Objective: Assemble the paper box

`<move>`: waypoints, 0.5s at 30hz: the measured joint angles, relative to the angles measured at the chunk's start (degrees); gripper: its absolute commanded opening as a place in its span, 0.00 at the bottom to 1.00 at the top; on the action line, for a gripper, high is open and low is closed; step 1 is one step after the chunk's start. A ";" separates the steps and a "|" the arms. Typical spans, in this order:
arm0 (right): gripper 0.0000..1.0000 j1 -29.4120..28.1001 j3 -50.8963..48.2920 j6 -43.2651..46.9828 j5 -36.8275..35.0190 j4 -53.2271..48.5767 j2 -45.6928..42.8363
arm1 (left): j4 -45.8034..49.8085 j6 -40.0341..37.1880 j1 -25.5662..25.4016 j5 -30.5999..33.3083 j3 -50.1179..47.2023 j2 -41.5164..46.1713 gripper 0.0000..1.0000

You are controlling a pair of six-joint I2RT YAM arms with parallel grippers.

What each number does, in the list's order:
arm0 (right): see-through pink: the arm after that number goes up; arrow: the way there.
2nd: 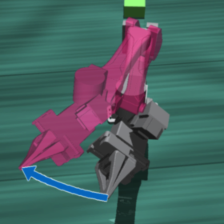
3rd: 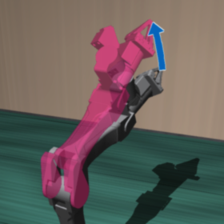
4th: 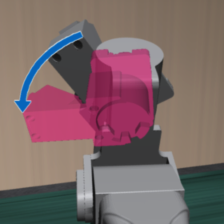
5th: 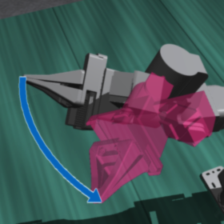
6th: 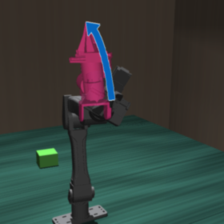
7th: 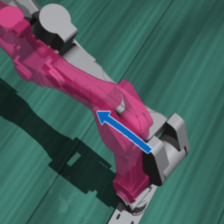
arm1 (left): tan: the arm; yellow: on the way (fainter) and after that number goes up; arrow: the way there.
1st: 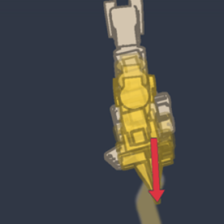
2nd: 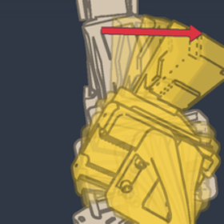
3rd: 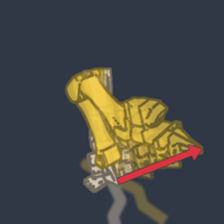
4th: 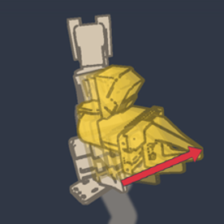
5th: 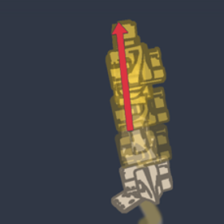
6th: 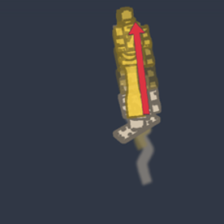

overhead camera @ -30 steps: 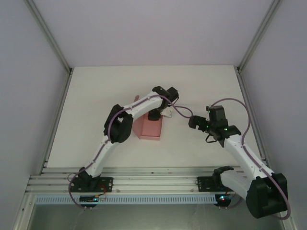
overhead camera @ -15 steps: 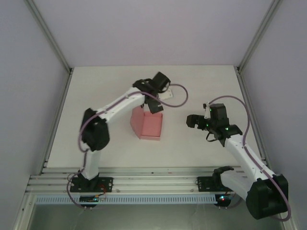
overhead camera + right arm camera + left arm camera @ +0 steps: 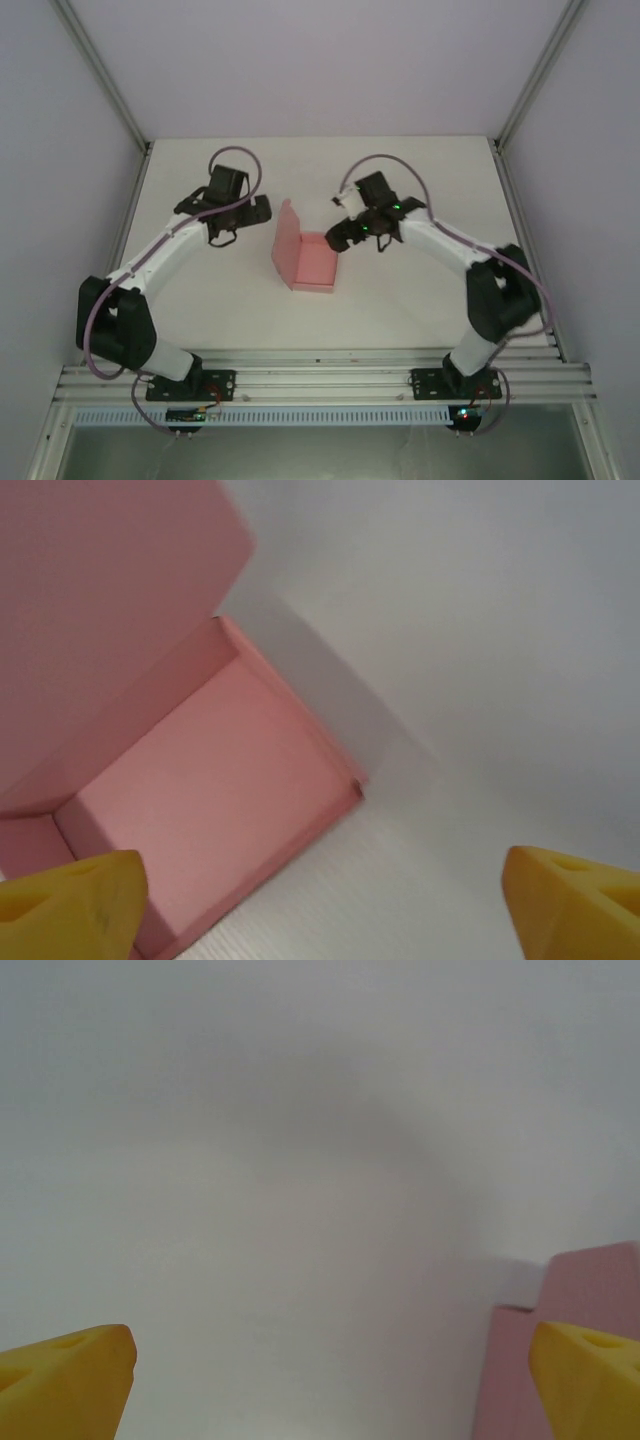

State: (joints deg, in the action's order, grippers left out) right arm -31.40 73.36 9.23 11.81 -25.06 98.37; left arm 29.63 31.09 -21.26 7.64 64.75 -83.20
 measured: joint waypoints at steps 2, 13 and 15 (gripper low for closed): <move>0.87 -1.36 6.60 3.65 -0.02 -2.95 6.27 | -0.02 1.73 0.66 -0.92 -2.75 1.25 1.00; 0.42 -2.45 19.63 9.64 -0.66 -11.23 23.32 | -0.26 3.34 1.03 0.66 -4.24 8.74 1.00; 0.22 -2.51 19.63 8.90 -0.87 -11.19 23.98 | -0.26 3.02 1.03 0.98 -4.24 8.92 1.00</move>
State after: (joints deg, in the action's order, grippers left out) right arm -33.91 92.99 18.13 10.94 -36.25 122.34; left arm 29.36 34.11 -20.23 8.62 60.51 -74.28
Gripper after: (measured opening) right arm 0.394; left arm 0.994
